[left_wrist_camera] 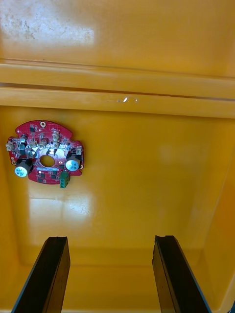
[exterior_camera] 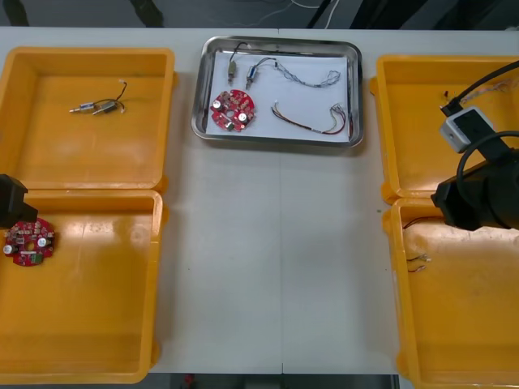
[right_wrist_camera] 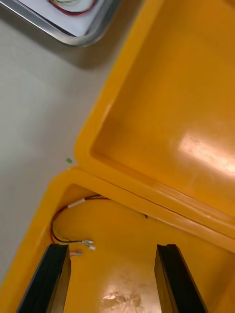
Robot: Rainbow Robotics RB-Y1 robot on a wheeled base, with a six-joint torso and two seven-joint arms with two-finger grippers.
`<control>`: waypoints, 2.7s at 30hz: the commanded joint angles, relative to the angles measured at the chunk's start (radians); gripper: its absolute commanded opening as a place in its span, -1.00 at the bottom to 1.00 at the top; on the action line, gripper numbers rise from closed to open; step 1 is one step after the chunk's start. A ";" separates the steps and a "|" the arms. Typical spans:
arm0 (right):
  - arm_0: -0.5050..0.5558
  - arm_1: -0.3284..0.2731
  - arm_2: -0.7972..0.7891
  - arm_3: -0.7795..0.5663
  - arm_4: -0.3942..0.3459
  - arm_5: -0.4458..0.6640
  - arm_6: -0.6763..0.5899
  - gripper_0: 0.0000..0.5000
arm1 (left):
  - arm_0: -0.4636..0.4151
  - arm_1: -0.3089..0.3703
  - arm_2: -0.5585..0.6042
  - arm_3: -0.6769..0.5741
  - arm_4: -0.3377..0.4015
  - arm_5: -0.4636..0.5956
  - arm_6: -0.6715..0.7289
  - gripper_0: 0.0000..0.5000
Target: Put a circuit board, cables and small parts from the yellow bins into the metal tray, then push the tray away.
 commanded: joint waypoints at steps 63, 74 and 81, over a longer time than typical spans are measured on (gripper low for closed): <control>0.152 -0.098 -0.371 0.211 -0.239 0.003 -0.201 1.00 | 0.021 0.045 0.030 -0.028 0.001 0.007 -0.078 1.00; 0.152 -0.098 -0.371 0.211 -0.239 0.003 -0.201 1.00 | 0.021 0.045 0.030 -0.028 0.001 0.007 -0.078 1.00; 0.152 -0.098 -0.371 0.211 -0.239 0.003 -0.201 1.00 | 0.021 0.045 0.030 -0.028 0.001 0.007 -0.078 1.00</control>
